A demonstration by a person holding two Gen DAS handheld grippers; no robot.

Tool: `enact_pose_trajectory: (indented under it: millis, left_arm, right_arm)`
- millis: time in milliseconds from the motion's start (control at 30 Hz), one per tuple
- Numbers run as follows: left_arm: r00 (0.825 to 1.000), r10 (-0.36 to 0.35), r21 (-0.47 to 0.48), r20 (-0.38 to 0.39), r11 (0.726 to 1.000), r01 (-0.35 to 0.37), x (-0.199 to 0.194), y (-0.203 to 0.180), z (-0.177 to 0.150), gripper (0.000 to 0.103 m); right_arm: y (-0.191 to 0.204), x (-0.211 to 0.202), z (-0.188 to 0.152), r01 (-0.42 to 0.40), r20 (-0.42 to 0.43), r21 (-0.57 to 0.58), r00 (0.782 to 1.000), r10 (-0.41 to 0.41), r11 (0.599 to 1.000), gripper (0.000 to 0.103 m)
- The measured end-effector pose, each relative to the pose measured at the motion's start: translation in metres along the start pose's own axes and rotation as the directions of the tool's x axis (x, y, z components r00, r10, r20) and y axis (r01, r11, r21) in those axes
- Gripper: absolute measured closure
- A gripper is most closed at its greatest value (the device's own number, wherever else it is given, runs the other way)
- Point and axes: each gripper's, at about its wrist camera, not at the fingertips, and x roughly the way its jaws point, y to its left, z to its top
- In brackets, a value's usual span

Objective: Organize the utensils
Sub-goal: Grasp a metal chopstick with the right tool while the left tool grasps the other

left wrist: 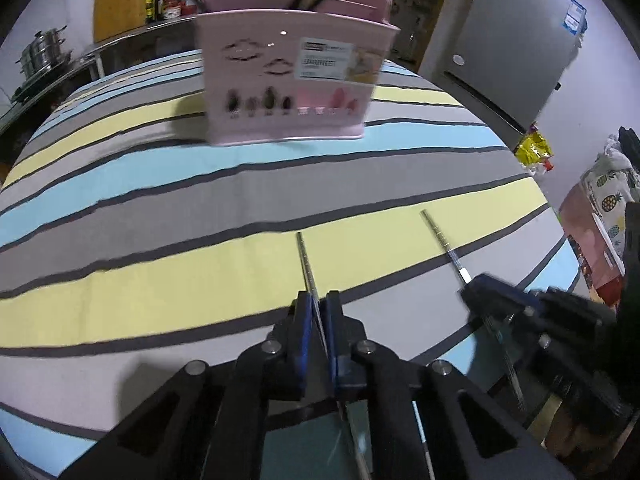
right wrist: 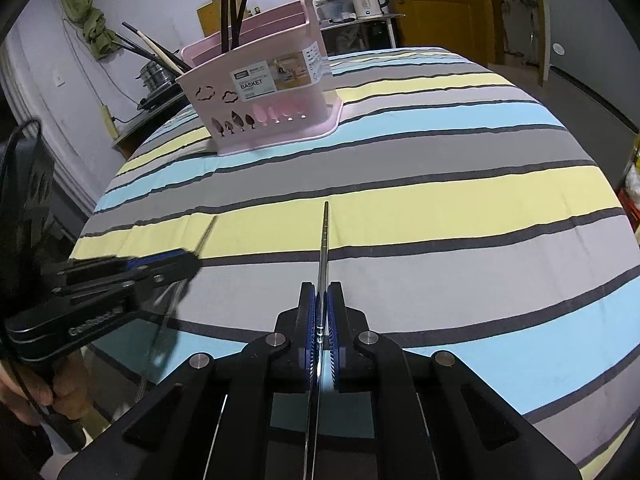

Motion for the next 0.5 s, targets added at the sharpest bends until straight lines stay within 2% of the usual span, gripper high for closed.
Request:
enact_pose_trajectory:
  millis: [200,500]
  left_arm:
    - [0.999,-0.032,-0.052,-0.011,0.998,0.032,-0.007,0.022,-0.001,0.095]
    - [0.998,-0.046,-0.059,-0.044,0.997,0.044,0.010,0.024,0.024,0.091]
  right_arm:
    - [0.003,0.006,0.011,-0.003,-0.011,-0.027,1.000,0.002,1.000,0.096]
    - [0.008,0.032,0.039,0.024,-0.057,-0.084,0.998,-0.029,0.996,0.095]
